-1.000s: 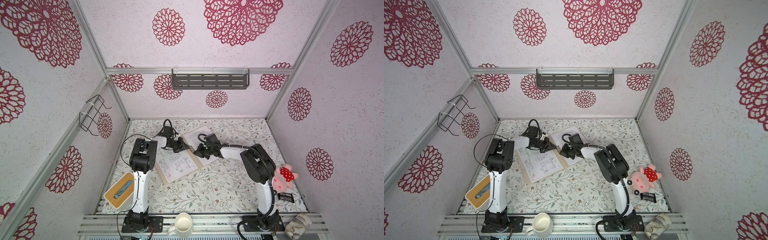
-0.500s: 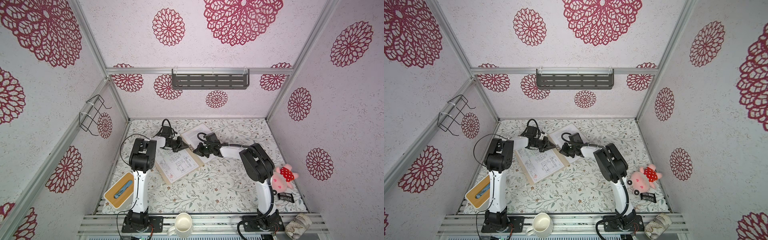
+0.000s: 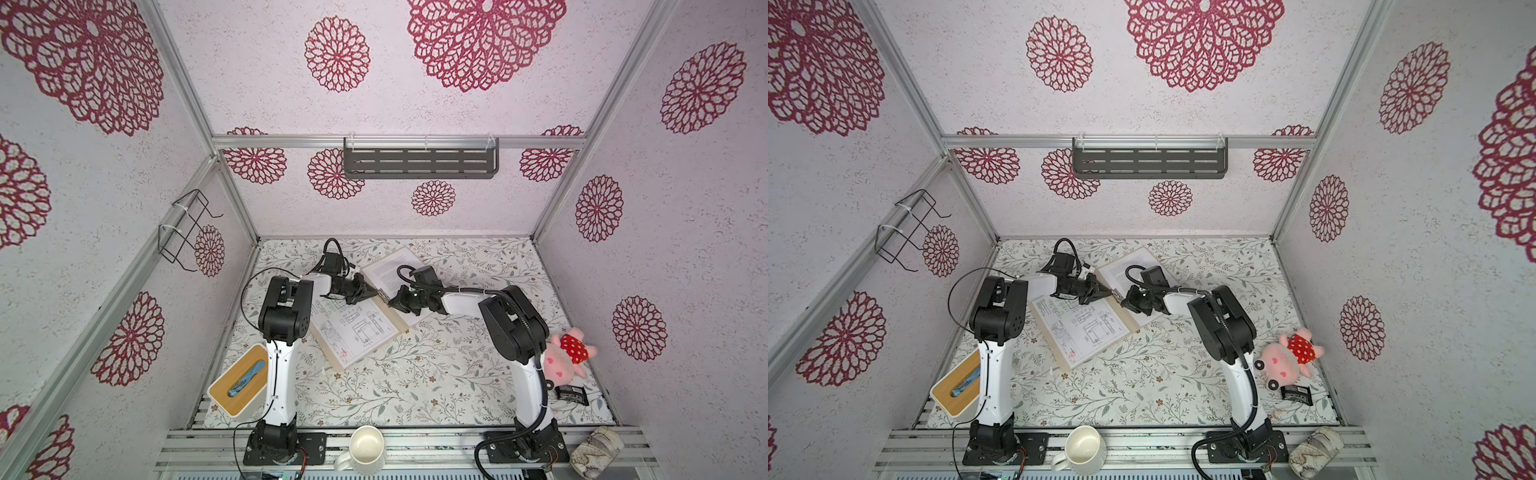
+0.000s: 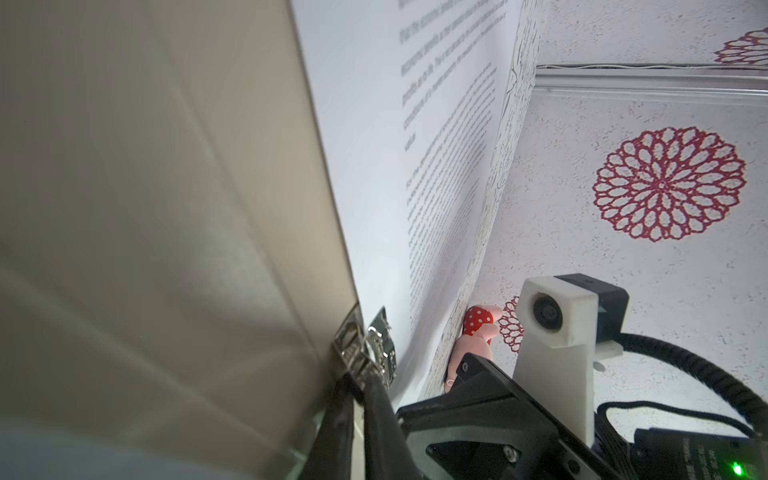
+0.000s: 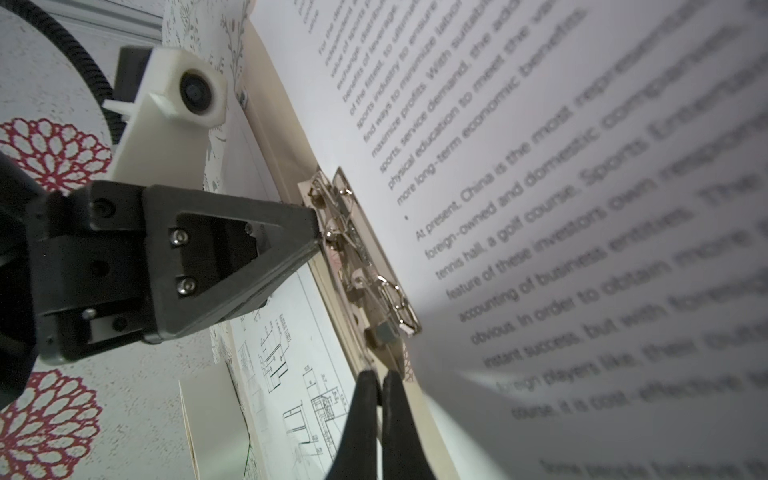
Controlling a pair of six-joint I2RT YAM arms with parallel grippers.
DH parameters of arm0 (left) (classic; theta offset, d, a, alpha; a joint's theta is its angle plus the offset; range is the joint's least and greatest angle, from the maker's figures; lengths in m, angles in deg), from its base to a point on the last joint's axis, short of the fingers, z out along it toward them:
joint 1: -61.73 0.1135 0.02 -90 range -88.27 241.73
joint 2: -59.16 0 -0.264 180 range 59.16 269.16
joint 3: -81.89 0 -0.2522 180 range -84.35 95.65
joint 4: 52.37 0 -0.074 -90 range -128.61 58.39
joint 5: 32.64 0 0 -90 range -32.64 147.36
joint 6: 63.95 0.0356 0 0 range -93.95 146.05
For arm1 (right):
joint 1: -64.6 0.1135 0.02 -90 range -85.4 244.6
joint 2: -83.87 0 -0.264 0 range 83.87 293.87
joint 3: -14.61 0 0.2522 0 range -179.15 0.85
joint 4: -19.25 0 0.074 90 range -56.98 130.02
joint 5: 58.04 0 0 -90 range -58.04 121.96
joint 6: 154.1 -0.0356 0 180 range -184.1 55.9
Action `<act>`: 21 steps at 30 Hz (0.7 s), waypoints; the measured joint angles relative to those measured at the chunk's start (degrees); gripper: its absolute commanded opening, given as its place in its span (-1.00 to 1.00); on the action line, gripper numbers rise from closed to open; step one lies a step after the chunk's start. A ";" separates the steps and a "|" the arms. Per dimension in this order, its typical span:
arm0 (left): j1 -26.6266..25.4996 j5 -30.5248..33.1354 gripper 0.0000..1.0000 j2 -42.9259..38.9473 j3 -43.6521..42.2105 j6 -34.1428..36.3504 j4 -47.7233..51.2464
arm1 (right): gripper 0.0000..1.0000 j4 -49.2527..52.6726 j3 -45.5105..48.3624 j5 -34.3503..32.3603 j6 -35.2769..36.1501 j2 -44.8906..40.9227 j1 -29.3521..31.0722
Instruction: Put the files into the folder
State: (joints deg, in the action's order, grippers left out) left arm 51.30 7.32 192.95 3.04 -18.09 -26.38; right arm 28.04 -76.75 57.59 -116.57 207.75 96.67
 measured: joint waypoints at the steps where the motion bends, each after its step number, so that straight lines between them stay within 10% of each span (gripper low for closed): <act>1: 0.02 0.00 -0.79 0.02 0.00 -0.07 -0.15 | -1.00 0.68 -0.55 -0.02 0.33 0.24 -0.04; 21: 0.09 -0.33 -0.75 0.39 0.00 -2.38 -1.88 | -0.83 1.27 -0.74 -3.67 -0.92 0.39 0.83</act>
State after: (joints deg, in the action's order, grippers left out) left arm 51.38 6.99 193.35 3.04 -20.47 -28.26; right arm 29.31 -77.49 53.92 -117.48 208.14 97.50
